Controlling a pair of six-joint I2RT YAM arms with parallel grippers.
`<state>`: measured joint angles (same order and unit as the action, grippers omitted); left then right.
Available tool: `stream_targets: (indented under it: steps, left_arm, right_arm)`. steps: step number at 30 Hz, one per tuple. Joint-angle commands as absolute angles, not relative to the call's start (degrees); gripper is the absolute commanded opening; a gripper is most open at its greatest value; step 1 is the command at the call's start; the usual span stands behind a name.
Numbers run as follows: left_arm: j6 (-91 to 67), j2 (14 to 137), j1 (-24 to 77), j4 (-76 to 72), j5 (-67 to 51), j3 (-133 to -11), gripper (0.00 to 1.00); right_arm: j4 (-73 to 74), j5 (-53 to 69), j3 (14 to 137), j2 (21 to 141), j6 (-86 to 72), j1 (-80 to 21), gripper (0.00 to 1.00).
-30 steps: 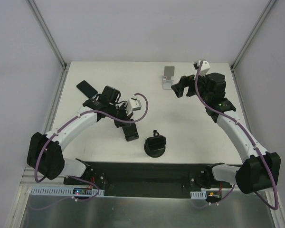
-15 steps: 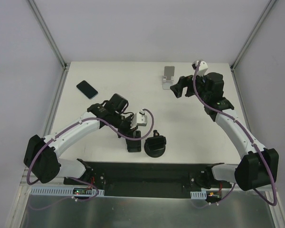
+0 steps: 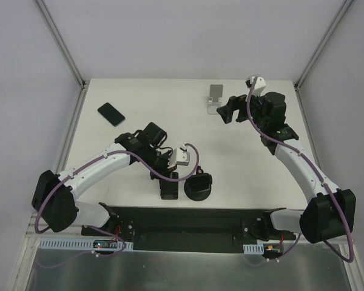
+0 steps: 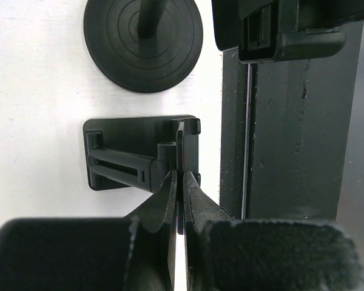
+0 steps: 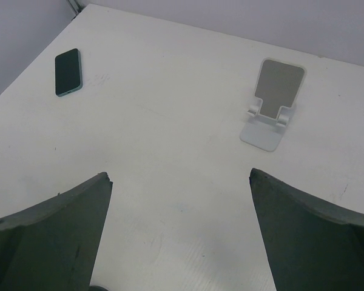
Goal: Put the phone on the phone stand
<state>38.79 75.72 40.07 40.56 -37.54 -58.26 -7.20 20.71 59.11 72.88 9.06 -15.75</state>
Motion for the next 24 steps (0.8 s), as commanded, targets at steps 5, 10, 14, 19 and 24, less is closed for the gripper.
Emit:
stream_targets:
  steps: [5,10,14,19,24]
  left_arm:
    - [38.15,78.48,40.17,42.01,-40.78,-61.35,0.00]
    - [37.36,78.40,40.08,41.57,-39.12,-61.96,0.07]
    - [35.78,77.35,40.17,39.91,-38.06,-61.61,0.42]
    - [34.28,73.75,39.64,38.15,-38.67,-62.40,0.57]
    - [23.94,64.98,39.64,35.25,-31.33,-61.96,0.86]
  right_arm:
    - [-10.72,21.62,59.06,71.89,8.96,-16.44,0.98]
    - [-10.72,21.53,58.97,71.98,9.14,-16.52,0.98]
    - [-10.55,21.62,59.15,72.07,9.14,-16.52,0.98]
    - [-10.55,21.53,59.24,72.07,9.23,-16.61,0.98]
    - [-10.37,21.45,59.33,72.16,9.14,-16.70,0.98]
